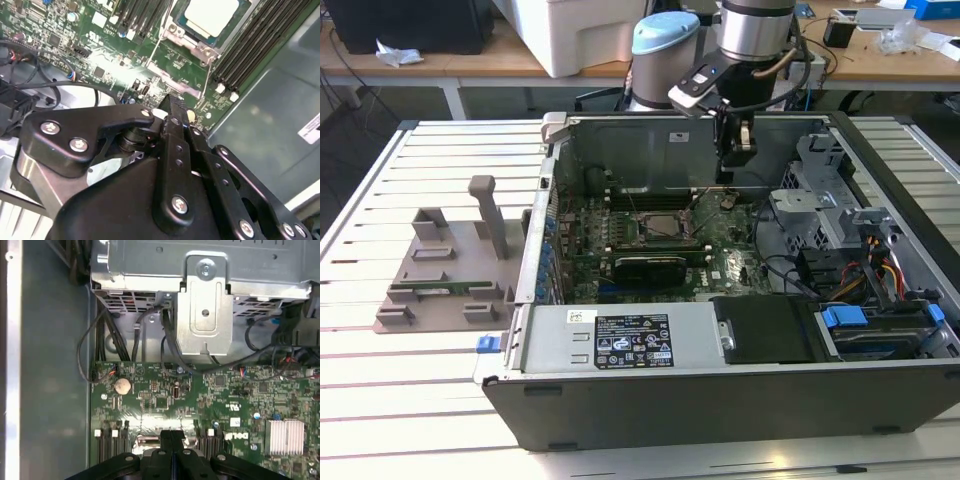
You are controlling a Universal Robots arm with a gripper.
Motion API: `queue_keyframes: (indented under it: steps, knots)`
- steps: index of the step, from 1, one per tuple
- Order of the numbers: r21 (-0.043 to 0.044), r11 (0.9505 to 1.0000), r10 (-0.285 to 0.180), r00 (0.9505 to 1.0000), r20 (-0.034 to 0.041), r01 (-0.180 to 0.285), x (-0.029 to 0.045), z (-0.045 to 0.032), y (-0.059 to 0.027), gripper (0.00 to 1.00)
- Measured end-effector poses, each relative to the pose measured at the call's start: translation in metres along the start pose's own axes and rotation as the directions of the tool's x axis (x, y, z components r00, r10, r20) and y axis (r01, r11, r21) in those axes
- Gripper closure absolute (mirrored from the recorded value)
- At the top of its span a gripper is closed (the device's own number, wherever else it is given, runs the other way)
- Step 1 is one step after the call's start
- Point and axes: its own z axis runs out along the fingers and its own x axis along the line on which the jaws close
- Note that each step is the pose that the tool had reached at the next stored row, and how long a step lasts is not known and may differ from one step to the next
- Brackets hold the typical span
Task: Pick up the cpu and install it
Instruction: 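Close the cpu cover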
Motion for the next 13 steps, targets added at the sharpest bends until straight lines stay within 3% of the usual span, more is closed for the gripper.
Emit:
queue_keyframes:
  steps: [4,11,12,13]
  knots:
    - [0.0044,1.0,0.0,1.0,0.0,0.0,0.0016,0.0118,0.0072,0.89]
    - [0.0062,1.0,0.0,1.0,0.0,0.0,0.0047,0.0286,0.0084,0.89]
    - [0.0063,1.0,0.0,1.0,0.0001,0.0,0.0055,0.0338,0.0066,0.89]
    - [0.0063,1.0,0.0,1.0,0.0001,0.0,0.0058,0.036,-0.0022,0.89]
